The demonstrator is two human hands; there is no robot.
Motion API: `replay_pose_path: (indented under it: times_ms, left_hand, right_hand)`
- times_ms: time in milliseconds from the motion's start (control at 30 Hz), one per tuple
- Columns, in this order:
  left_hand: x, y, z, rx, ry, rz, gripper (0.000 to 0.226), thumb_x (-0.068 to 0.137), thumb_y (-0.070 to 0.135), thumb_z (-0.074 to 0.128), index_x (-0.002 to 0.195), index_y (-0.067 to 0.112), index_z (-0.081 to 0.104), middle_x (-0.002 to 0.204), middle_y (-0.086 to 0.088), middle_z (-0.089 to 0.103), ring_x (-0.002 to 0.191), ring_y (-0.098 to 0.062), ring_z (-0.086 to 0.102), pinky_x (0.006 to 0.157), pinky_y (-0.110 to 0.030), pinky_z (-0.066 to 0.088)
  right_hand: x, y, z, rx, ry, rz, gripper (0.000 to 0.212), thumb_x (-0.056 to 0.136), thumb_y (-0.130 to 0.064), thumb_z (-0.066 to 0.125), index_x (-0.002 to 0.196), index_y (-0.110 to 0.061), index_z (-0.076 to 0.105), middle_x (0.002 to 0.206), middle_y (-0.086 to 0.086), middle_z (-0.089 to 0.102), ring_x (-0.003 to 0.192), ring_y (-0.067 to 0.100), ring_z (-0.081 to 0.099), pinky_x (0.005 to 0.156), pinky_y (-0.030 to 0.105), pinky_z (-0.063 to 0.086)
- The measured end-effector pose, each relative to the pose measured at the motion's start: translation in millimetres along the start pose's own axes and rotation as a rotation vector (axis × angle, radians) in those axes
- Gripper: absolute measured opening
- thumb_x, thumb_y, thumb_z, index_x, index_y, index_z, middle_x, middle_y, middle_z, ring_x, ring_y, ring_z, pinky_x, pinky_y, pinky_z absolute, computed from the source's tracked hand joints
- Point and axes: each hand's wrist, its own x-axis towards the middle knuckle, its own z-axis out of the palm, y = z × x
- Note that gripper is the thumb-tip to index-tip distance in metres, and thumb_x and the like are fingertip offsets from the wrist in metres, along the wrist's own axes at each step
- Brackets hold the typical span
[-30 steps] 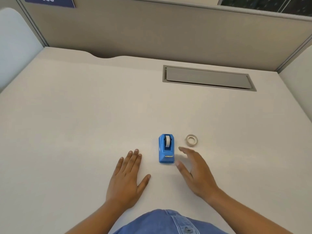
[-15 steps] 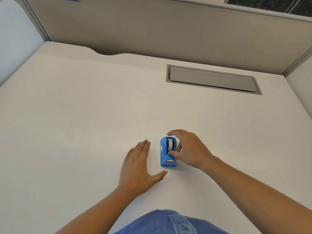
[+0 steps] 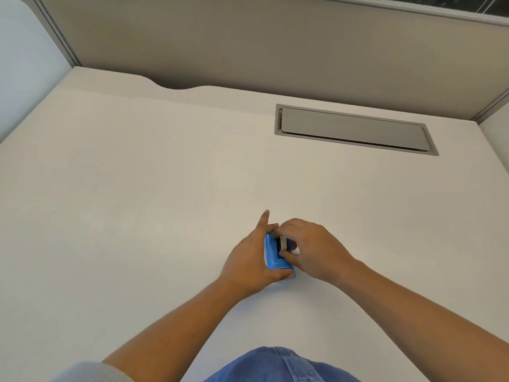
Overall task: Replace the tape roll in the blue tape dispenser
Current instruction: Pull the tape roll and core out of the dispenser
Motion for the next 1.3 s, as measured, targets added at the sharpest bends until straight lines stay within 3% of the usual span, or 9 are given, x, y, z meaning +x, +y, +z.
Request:
replay_pose_path:
  times_ms: [133, 367, 567, 800, 1033, 1133, 1300]
  left_hand:
    - [2, -1, -2, 0.021, -0.014, -0.015, 0.124, 0.066, 0.039, 0.087, 0.152, 0.033, -0.003, 0.140, 0.020, 0.048, 0.124, -0.007, 0.049, 0.092, -0.016, 0.032]
    - [2, 0, -9, 0.162, -0.060, 0.014, 0.130, 0.063, 0.046, 0.086, 0.150, 0.036, -0.011, 0.145, 0.015, 0.046, 0.126, -0.013, 0.051, 0.098, -0.025, 0.040]
    - [2, 3, -9, 0.228, -0.053, 0.028, 0.124, 0.070, 0.041, 0.082, 0.151, 0.031, -0.011, 0.144, 0.014, 0.046, 0.117, -0.015, 0.054, 0.089, -0.025, 0.042]
    - [3, 5, -10, 0.252, -0.057, 0.032, 0.123, 0.069, 0.038, 0.082, 0.152, 0.028, -0.009, 0.145, 0.014, 0.045, 0.115, -0.017, 0.055, 0.091, -0.030, 0.047]
    - [3, 7, -11, 0.257, -0.060, 0.010, 0.123, 0.069, 0.039, 0.083, 0.152, 0.026, -0.007, 0.144, 0.009, 0.047, 0.121, -0.017, 0.053, 0.093, -0.028, 0.045]
    - [4, 8, -10, 0.267, -0.062, 0.011, 0.124, 0.069, 0.038, 0.083, 0.152, 0.026, -0.008, 0.142, 0.009, 0.049, 0.119, -0.017, 0.053, 0.090, -0.028, 0.045]
    - [5, 7, -10, 0.273, -0.062, 0.005, 0.123, 0.067, 0.037, 0.083, 0.152, 0.026, -0.006, 0.139, 0.010, 0.049, 0.114, -0.016, 0.055, 0.086, -0.027, 0.047]
  right_hand:
    - [8, -5, -10, -0.069, -0.057, -0.042, 0.025, 0.082, -0.021, 0.068, 0.105, -0.028, 0.063, 0.088, -0.012, 0.055, 0.078, 0.012, 0.053, 0.072, 0.037, 0.055]
    - [17, -11, -19, -0.111, -0.118, -0.041, 0.029, 0.078, -0.023, 0.070, 0.105, -0.031, 0.065, 0.091, -0.006, 0.063, 0.081, 0.014, 0.057, 0.072, 0.032, 0.052]
    - [19, -13, -21, -0.139, -0.126, -0.052, 0.023, 0.074, -0.022, 0.069, 0.095, -0.028, 0.064, 0.081, -0.007, 0.057, 0.075, 0.015, 0.054, 0.067, 0.033, 0.051]
    - [22, -10, -23, -0.018, -0.119, 0.041, 0.022, 0.067, -0.022, 0.075, 0.085, -0.027, 0.063, 0.078, -0.009, 0.059, 0.069, 0.011, 0.056, 0.061, 0.029, 0.052]
    - [22, -16, -23, -0.126, -0.178, -0.023, 0.034, 0.073, -0.020, 0.070, 0.080, -0.037, 0.042, 0.079, -0.009, 0.046, 0.074, 0.016, 0.052, 0.063, 0.031, 0.048]
    - [24, -17, -25, -0.118, -0.176, -0.015, 0.031, 0.071, -0.020, 0.073, 0.081, -0.033, 0.046, 0.077, -0.011, 0.044, 0.075, 0.016, 0.052, 0.061, 0.029, 0.047]
    - [26, -16, -28, -0.012, -0.176, 0.039, 0.026, 0.064, -0.020, 0.076, 0.084, -0.025, 0.061, 0.082, -0.006, 0.059, 0.076, 0.016, 0.058, 0.064, 0.033, 0.055]
